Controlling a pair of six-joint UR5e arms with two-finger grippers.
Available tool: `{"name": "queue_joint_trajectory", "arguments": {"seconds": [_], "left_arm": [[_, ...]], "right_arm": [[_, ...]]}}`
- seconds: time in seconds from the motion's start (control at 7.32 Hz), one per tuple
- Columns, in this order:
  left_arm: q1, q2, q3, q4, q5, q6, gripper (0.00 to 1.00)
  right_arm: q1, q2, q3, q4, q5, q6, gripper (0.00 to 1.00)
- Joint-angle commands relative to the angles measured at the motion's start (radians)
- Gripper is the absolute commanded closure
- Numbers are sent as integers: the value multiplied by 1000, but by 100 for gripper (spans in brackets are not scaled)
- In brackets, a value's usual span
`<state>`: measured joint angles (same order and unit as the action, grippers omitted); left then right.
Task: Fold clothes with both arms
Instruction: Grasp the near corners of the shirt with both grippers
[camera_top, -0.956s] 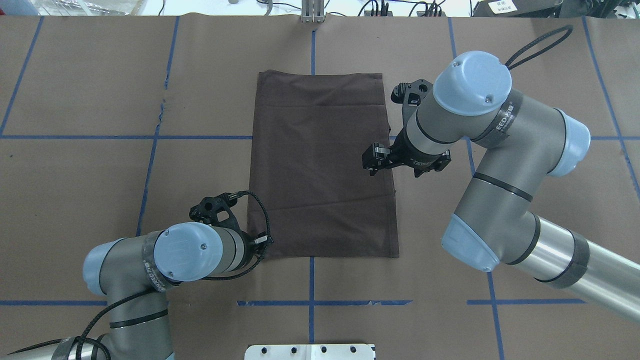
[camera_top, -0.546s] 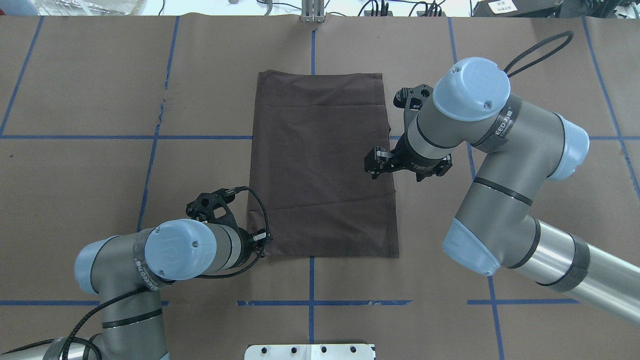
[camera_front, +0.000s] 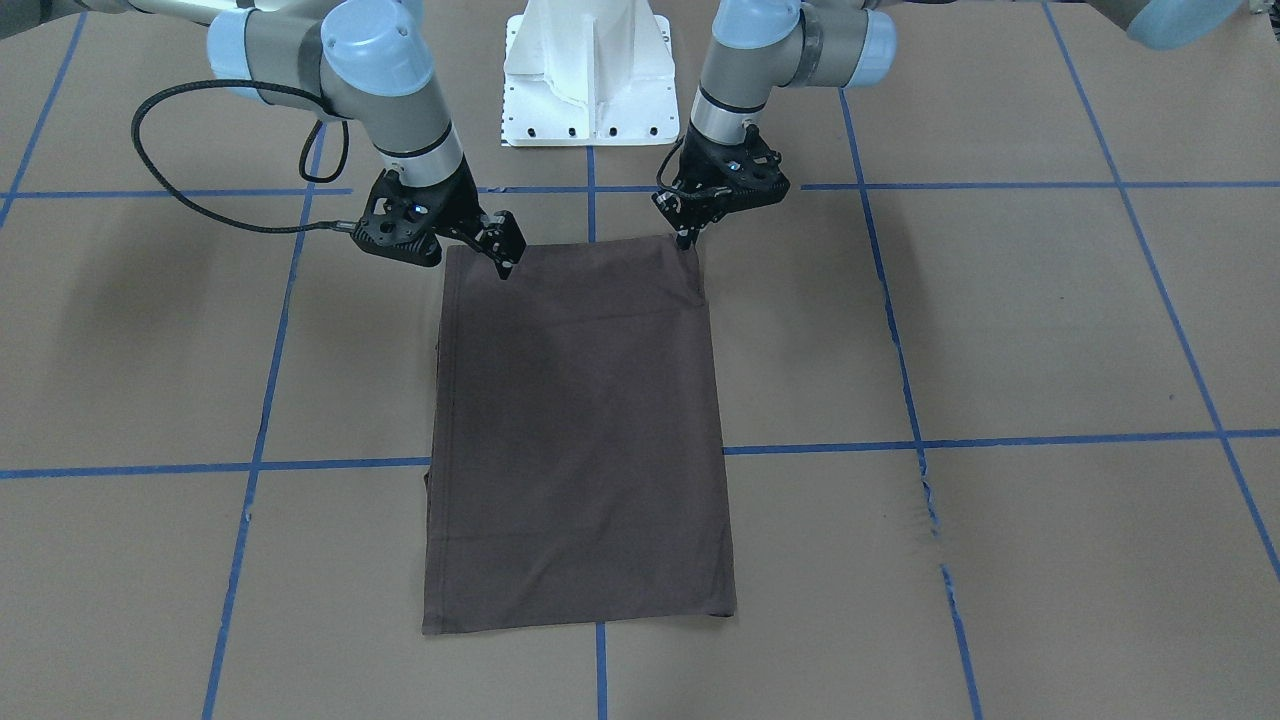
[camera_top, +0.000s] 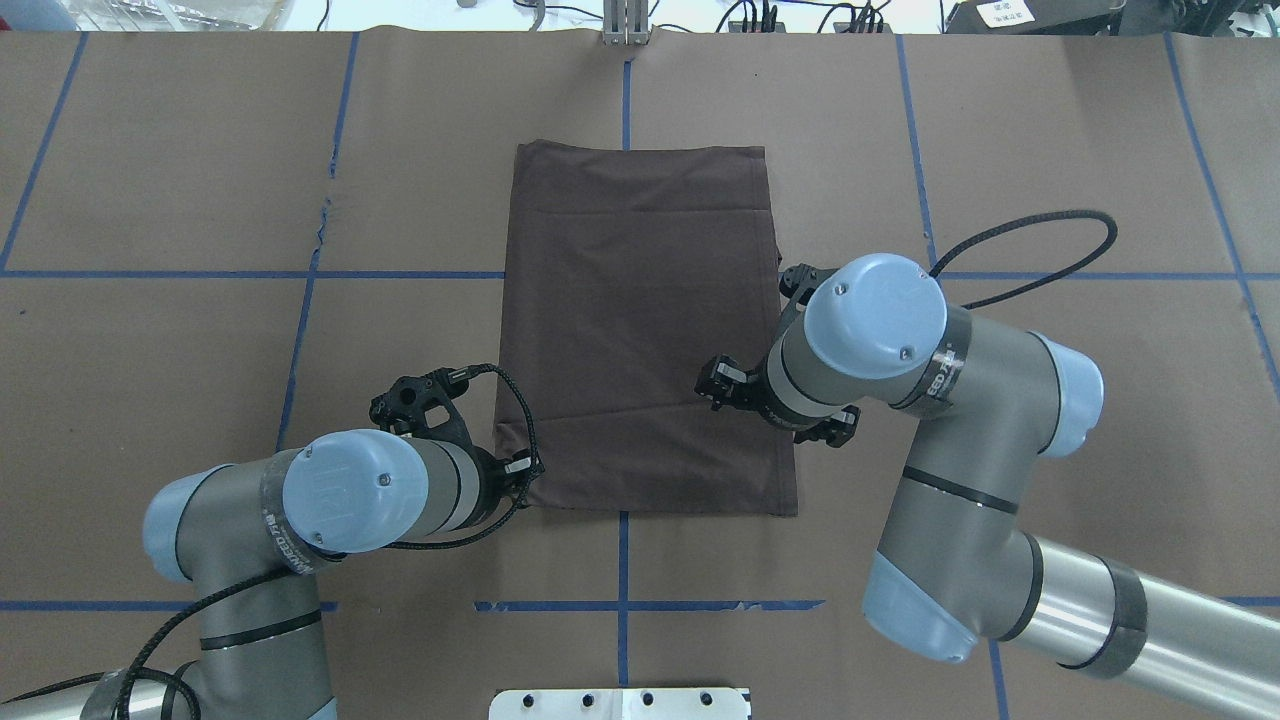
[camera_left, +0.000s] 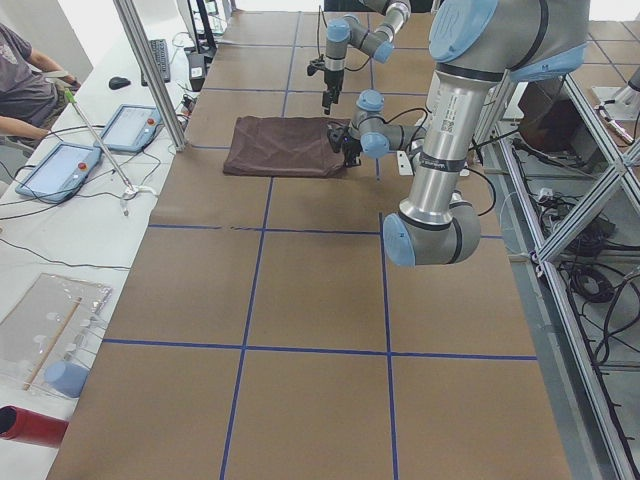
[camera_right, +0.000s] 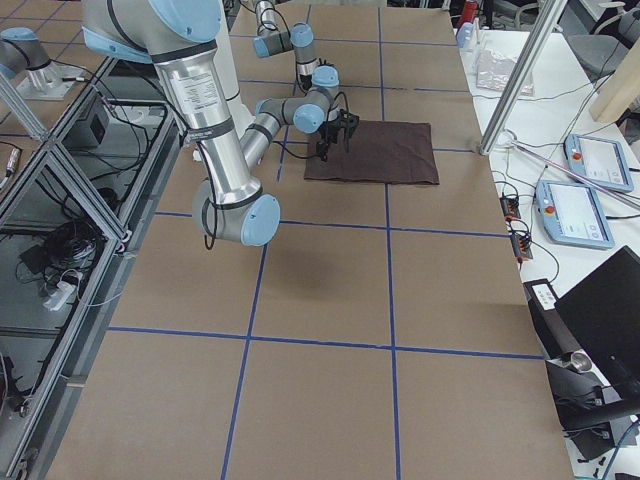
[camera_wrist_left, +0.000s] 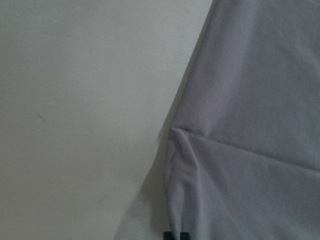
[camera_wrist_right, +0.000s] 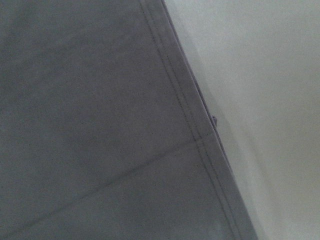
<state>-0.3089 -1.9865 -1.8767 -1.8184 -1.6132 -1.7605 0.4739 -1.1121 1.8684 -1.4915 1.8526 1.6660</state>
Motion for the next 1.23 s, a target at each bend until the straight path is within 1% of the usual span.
{"name": "queue_joint_trajectory", "arguments": {"seconds": [0.0,0.14,0.41,1.09], "left_arm": [[-4,0,-1,1,-1,18,100],[-4,0,-1,-1,-1,19,100],[-4,0,-1,-1,-1,22,100],[-7,0,-1,-1,-1,22,100]], "right_arm": [[-72,-34,-18,89,-69,217,0],[-89,-34,-38,85,-75,251,0],[-103,-31,-52,28,-84,253,0],[-115,-31,-77,30,-99,255,0]]}}
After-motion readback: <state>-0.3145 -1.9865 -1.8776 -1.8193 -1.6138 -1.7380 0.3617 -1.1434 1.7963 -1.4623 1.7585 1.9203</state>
